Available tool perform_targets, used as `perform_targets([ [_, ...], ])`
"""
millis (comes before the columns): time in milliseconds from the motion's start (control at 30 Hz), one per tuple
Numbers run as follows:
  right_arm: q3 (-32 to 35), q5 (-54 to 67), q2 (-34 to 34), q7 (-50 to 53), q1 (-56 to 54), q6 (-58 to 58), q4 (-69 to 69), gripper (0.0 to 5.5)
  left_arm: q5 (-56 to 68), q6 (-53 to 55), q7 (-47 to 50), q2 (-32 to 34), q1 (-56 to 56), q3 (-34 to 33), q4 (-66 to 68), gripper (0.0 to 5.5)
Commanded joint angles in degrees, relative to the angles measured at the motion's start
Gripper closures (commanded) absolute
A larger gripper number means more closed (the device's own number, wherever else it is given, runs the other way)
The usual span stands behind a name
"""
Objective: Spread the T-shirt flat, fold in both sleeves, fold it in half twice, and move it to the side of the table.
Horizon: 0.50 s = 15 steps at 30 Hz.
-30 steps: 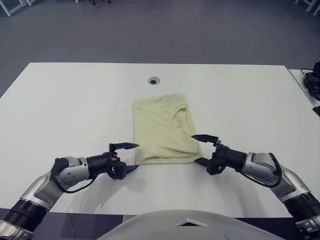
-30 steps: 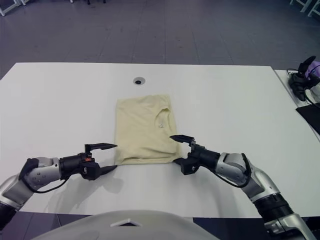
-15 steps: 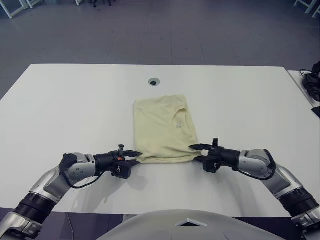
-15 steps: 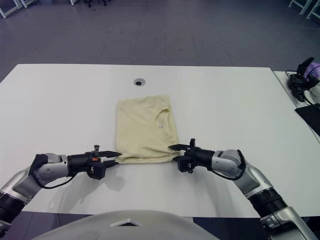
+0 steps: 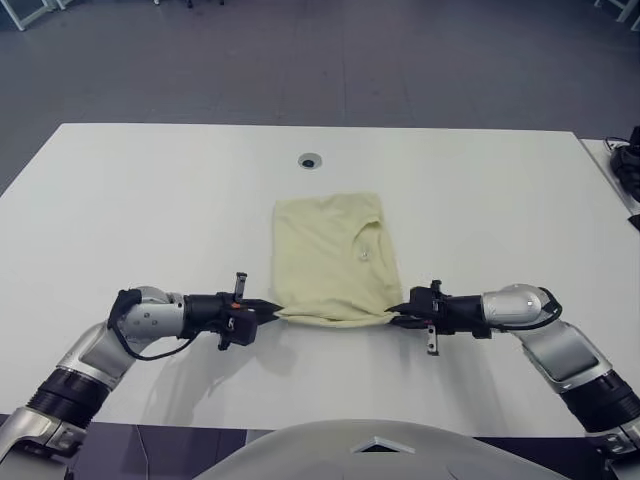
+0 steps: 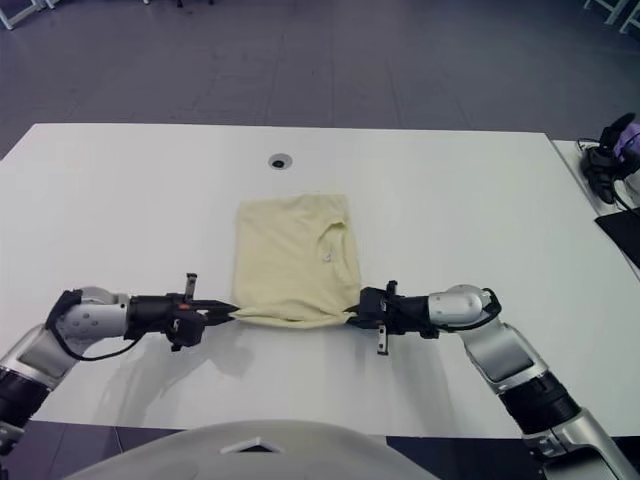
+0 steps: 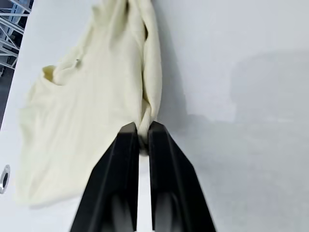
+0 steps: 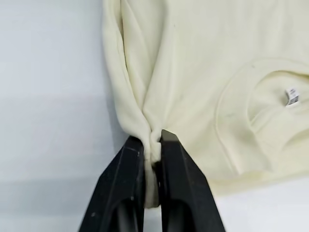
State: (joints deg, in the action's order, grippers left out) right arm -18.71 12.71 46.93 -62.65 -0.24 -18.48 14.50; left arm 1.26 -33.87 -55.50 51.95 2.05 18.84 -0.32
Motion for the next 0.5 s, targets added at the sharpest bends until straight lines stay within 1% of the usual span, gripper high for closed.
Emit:
perform_targets([
  [33, 3.57, 9.22, 5.77, -5.23, 2.28, -10.88, 10.15, 5.30, 10.86, 6.63, -8.03, 5.53, -2.83, -1.44, -7.77, 5.40],
  [167, 7.89, 16.41, 11.29, -8.97, 6.05, -16.52, 17.13, 5.30, 20.89, 18.81, -13.83, 14.37, -11.48, -3.72, -20.27, 5.40],
  [300, 15.02, 27.20, 15.84, -12.65, 8.78, -22.81, 22.41, 5.30, 29.76, 28.77, -17.09, 20.68, -17.22, -7.95, -30.89, 5.40],
  [367, 17.00, 30.01, 15.83, -12.21, 7.55, -24.44, 22.69, 5.30, 32.38, 32.14, -17.73, 21.37, -16.99, -9.87, -32.55, 5.40],
  [500, 16.09, 31.34, 11.50, -8.76, -2.89, -26.77, 17.01, 5.30, 33.30, 36.80, -19.13, 19.18, -10.62, -11.89, -27.94, 5.40],
])
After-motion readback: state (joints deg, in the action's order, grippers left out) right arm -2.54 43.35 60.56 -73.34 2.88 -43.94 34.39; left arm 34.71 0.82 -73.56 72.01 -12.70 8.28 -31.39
